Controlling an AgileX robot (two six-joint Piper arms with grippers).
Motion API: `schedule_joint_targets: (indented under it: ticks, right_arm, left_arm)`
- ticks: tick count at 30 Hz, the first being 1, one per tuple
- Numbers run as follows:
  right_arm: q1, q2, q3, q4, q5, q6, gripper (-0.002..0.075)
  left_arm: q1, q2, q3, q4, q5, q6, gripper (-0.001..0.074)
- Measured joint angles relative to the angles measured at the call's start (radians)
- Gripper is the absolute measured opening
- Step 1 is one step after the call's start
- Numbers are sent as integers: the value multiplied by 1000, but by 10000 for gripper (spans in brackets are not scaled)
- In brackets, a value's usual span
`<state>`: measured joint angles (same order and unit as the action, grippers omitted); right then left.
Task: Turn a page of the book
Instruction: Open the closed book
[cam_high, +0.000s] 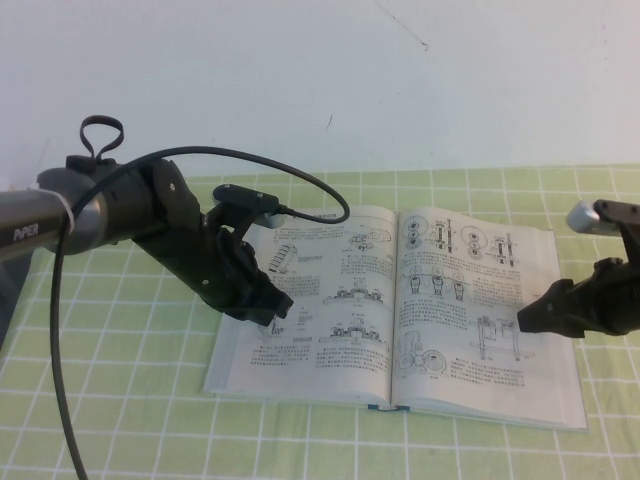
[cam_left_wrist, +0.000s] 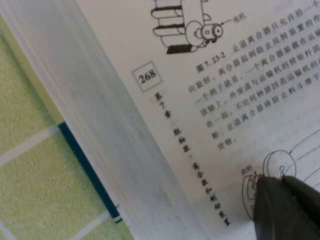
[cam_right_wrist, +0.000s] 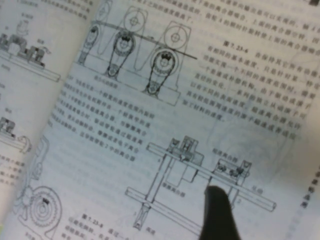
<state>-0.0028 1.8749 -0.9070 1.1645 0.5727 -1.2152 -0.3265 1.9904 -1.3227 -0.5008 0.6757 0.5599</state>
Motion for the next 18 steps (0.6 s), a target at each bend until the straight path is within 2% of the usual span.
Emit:
schedule_joint_targets:
  ticks: [8,18]
  right_arm:
    - [-4,64,-11,45,55,-8,430]
    - [-6,105,-12,198,155,-149,430]
  left_arm:
    - [0,2,0,-14,0,0,-4]
    - [2,2,0,-27,0,0,-4]
